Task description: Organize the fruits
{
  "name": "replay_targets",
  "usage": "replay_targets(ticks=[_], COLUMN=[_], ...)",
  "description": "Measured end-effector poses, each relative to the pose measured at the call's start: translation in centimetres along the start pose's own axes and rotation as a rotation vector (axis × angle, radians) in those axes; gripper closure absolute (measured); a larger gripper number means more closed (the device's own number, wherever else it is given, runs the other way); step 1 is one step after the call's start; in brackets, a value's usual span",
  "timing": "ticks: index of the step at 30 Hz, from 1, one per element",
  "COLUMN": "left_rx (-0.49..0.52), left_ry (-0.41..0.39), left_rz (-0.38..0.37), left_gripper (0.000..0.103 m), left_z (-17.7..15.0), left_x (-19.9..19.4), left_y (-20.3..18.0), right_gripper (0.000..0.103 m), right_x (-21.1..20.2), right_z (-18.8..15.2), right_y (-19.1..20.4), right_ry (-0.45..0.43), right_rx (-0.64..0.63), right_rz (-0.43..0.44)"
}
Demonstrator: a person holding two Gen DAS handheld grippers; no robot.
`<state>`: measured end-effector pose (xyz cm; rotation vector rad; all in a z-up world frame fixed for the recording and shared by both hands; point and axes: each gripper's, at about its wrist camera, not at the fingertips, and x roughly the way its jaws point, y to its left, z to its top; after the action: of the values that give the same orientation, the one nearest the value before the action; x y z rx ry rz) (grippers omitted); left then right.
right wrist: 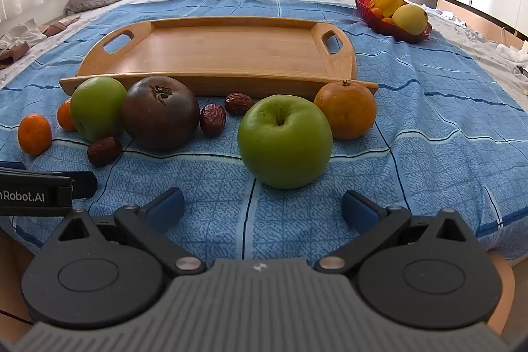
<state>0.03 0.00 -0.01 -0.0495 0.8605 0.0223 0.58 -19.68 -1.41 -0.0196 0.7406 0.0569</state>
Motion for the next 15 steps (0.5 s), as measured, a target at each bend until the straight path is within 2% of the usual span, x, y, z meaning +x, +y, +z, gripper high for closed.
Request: replay_targets(ticks=[15], left_rx=[-0.002], left_ry=[-0.008], left_rz=[-0.001], left_gripper=[0.000], left_z=[0.05], left_x=[0.02], left_y=[0.01], right_gripper=[0.000], right_x=[-0.09], right_z=[-0.13], right_y=[0.07], right_ry=[-0.007], right_rx=[-0.007], right_rz=[-0.005])
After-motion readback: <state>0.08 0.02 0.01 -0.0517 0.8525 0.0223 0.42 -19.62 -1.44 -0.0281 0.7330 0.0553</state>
